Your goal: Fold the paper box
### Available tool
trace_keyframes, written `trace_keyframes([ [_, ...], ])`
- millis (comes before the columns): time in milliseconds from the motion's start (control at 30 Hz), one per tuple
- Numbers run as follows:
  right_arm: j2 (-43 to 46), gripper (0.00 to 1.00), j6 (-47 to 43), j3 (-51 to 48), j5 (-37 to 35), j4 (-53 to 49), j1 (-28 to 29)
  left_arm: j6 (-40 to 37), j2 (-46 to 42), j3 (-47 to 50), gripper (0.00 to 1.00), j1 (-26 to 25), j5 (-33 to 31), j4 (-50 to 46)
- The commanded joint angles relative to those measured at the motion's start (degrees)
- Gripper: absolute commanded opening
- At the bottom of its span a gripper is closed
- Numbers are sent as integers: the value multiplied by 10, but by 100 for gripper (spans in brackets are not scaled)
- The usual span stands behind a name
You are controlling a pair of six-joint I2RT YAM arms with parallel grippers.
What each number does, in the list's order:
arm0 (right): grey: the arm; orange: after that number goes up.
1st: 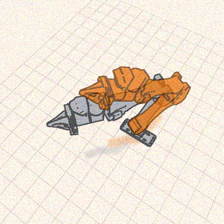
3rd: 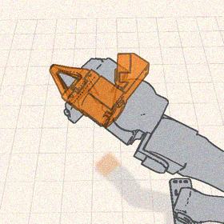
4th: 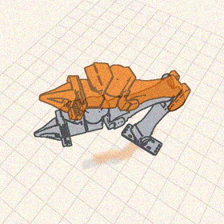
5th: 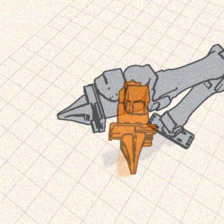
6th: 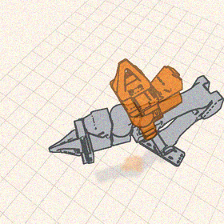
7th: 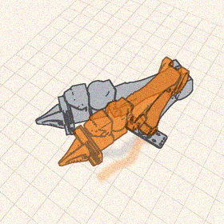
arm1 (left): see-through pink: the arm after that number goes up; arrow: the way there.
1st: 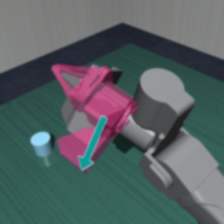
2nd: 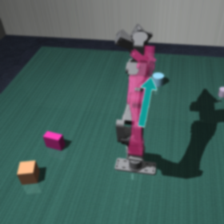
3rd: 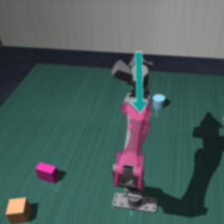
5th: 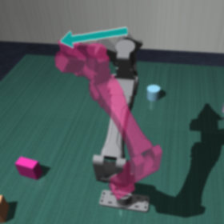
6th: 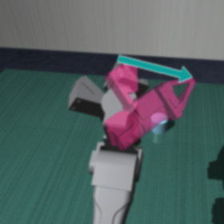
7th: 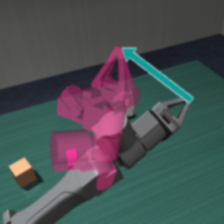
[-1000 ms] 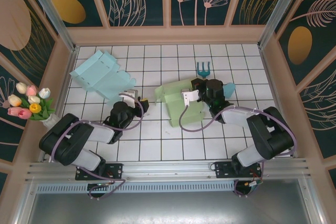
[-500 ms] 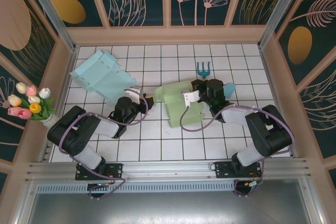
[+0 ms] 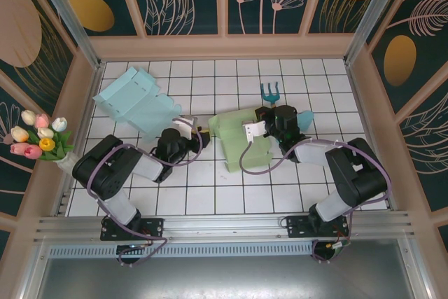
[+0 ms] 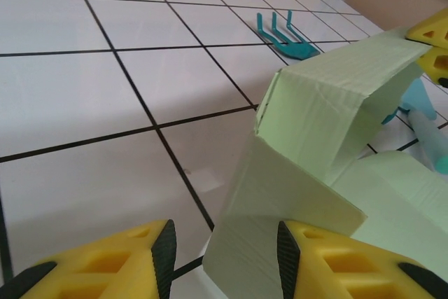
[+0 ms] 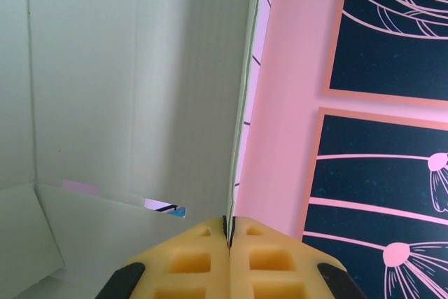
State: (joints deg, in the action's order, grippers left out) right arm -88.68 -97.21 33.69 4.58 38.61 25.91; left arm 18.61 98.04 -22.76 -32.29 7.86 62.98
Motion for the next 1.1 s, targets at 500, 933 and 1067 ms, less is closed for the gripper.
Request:
trace_keyframes([
  [500,-7,0,3,16,24,-42,-4,25,44,-41,43,-15,28,40],
  [933,-7,0,6,20,25,-52,-3,40,72,-62,44,-21,13,37],
  [1067,-8,0,6,21,26,-54,-3,50,73,-67,43,-23,5,40],
])
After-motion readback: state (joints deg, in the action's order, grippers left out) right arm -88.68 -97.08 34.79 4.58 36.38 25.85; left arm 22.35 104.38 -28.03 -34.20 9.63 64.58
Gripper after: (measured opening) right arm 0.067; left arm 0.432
